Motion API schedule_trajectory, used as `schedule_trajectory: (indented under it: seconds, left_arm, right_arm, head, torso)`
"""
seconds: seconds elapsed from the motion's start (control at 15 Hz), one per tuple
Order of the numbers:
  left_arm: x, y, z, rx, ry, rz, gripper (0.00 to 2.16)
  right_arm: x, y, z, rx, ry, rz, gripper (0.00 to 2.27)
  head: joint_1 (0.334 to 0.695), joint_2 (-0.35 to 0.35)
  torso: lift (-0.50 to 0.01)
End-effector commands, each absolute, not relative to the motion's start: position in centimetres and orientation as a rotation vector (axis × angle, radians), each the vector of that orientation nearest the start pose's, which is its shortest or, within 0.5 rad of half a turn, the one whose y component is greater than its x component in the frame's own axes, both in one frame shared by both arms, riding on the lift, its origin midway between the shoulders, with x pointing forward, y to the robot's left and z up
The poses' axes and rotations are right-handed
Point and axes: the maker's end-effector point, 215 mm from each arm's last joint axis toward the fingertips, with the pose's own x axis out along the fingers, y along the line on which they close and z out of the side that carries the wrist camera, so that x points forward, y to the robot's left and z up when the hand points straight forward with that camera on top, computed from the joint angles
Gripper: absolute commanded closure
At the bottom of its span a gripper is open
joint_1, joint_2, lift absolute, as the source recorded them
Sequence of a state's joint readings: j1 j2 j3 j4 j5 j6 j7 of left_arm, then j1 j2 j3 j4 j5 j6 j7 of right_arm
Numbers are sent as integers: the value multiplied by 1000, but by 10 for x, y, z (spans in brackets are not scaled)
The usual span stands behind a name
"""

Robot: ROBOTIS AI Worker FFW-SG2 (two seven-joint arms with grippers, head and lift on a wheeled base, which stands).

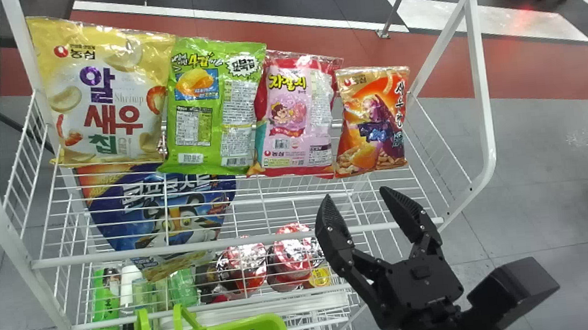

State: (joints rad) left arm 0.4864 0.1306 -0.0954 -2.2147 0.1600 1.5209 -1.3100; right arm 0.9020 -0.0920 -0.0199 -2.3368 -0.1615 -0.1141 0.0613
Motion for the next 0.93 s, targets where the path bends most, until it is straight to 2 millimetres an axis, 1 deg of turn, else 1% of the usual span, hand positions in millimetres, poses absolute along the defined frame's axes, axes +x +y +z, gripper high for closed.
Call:
schedule_trajectory:
  seconds: [0.0, 0.53, 0.6, 0.67, 0.73, 0.8, 0.87]
  left_arm:
    - [142, 5, -407, -889, 1213, -1284, 1862]
    - [142, 4, -405, -895, 1205, -1297, 1862]
    - [142, 4, -405, -896, 1204, -1298, 1862]
    - [141, 3, -405, -895, 1203, -1302, 1862]
    - [141, 3, -405, -893, 1204, -1302, 1862]
    - [139, 1, -406, -891, 1209, -1304, 1862]
    - [137, -1, -407, -884, 1215, -1308, 1862]
  right_arm:
    - [339, -222, -299, 88, 23, 100, 188]
    - [340, -221, -302, 91, 26, 101, 188]
    - [342, -221, -302, 90, 24, 101, 188]
    - [348, -221, -310, 88, 41, 102, 188]
    - [357, -221, -311, 84, 40, 103, 188]
    - [372, -220, -310, 80, 35, 106, 188]
    - [389, -215, -310, 81, 35, 115, 188]
  head:
    - [695, -350]
    - [695, -350]
    - [695, -350]
    - [695, -350]
    - [695, -350]
    - [695, -350]
    - [695, -350]
  torso:
    - [-15]
    - [-15]
    - [-15]
    - [-15]
    - [-15]
    - [-15]
    - [-15]
